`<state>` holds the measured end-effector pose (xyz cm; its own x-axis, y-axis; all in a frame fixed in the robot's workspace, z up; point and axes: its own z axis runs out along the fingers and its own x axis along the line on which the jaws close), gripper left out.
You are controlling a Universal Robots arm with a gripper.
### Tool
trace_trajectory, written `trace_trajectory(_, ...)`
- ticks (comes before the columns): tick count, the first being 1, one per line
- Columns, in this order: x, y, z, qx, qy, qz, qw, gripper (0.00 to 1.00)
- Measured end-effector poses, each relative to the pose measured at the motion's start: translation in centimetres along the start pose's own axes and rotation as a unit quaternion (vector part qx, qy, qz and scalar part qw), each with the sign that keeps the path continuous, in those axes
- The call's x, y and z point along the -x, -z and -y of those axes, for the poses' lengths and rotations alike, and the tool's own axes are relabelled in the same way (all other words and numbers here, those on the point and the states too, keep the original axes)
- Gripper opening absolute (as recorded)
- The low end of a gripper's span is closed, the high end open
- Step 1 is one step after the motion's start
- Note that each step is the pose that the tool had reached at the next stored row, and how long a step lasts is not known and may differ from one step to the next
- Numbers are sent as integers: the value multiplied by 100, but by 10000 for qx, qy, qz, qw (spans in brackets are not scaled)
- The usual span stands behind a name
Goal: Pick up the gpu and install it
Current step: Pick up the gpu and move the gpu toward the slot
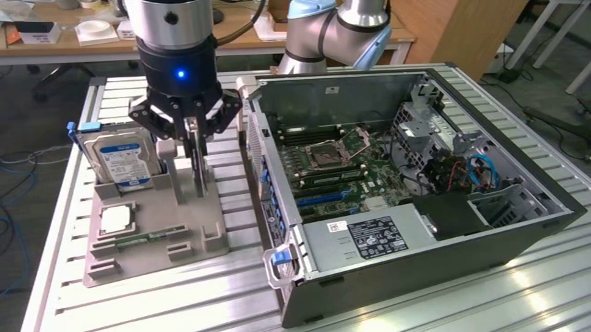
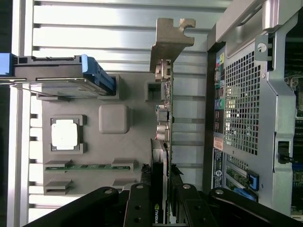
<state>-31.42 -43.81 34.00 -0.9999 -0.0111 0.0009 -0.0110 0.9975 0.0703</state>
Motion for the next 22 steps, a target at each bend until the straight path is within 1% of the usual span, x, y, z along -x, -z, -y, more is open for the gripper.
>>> trace_trajectory(22, 0, 79, -6, 3, 0, 0, 10000, 26)
